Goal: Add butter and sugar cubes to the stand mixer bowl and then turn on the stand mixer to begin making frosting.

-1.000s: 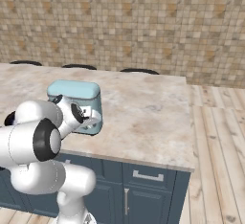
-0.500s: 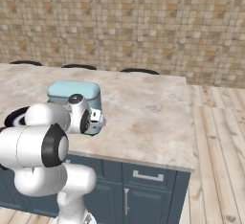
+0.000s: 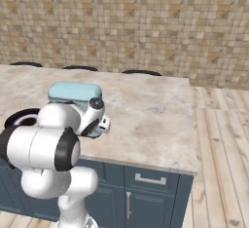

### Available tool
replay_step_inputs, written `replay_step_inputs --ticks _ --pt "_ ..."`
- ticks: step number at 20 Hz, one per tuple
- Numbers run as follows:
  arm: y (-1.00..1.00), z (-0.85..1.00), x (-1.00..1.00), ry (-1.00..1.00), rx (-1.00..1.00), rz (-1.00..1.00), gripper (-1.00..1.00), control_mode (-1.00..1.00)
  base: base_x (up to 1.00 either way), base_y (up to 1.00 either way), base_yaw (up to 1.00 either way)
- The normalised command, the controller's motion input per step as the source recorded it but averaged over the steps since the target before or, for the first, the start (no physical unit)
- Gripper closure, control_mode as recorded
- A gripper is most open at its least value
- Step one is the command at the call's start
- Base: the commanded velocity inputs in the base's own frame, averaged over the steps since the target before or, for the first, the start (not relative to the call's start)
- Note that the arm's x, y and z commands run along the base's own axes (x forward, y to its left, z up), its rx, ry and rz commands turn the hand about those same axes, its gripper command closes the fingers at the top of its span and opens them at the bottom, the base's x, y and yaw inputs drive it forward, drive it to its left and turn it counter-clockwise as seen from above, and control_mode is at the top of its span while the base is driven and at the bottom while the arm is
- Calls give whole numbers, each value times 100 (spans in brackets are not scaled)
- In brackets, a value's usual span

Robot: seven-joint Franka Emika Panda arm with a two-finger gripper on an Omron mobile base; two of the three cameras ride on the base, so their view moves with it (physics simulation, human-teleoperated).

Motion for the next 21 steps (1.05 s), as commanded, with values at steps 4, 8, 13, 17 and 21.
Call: replay_step_inputs --ticks 4,8,13,17,21 --pt "0 0 31 14 26 0 100 -100 0 0 0" --pt "0 0 31 13 26 0 100 -100 0 0 0" --pt "0 0 26 14 27 0 100 -100 0 0 0" --pt "0 0 18 16 32 0 100 -100 0 0 0" --pt "0 0 15 19 34 0 100 -100 0 0 0"
